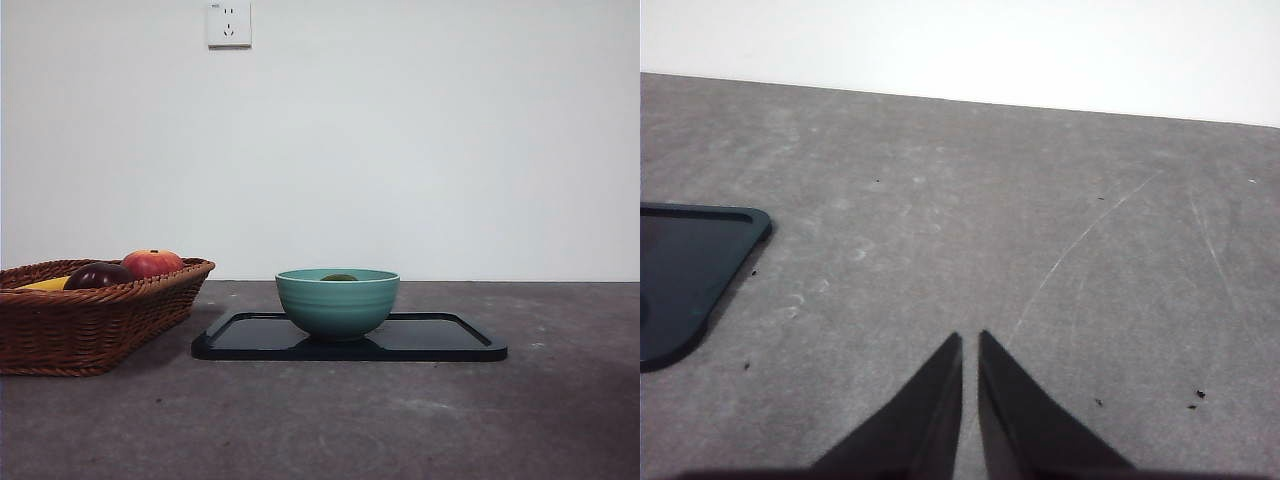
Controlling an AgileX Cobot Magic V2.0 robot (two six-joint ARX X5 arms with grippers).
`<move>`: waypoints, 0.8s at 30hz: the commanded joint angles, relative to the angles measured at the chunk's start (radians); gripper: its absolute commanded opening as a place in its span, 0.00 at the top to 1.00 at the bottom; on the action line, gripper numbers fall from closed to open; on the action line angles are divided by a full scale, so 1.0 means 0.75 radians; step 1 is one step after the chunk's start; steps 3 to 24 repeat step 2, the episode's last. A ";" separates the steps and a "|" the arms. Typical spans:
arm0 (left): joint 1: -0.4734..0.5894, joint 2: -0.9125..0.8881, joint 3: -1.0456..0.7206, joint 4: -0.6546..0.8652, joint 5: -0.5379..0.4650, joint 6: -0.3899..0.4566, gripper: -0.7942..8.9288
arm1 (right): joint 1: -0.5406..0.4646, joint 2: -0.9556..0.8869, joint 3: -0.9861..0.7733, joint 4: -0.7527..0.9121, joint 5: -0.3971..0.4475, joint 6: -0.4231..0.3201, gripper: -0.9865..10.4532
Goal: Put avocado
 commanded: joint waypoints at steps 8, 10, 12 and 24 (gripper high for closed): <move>0.003 -0.001 -0.027 -0.008 -0.004 0.015 0.89 | -0.001 -0.001 -0.009 0.017 0.003 -0.014 0.89; 0.003 -0.001 -0.027 -0.008 -0.004 0.015 0.89 | -0.001 -0.001 -0.009 0.017 0.003 -0.014 0.89; 0.003 -0.001 -0.027 -0.008 -0.004 0.015 0.89 | -0.001 -0.001 -0.009 0.017 0.003 -0.014 0.89; 0.003 -0.001 -0.027 -0.008 -0.004 0.015 0.89 | -0.001 -0.001 -0.009 0.017 0.003 -0.014 0.89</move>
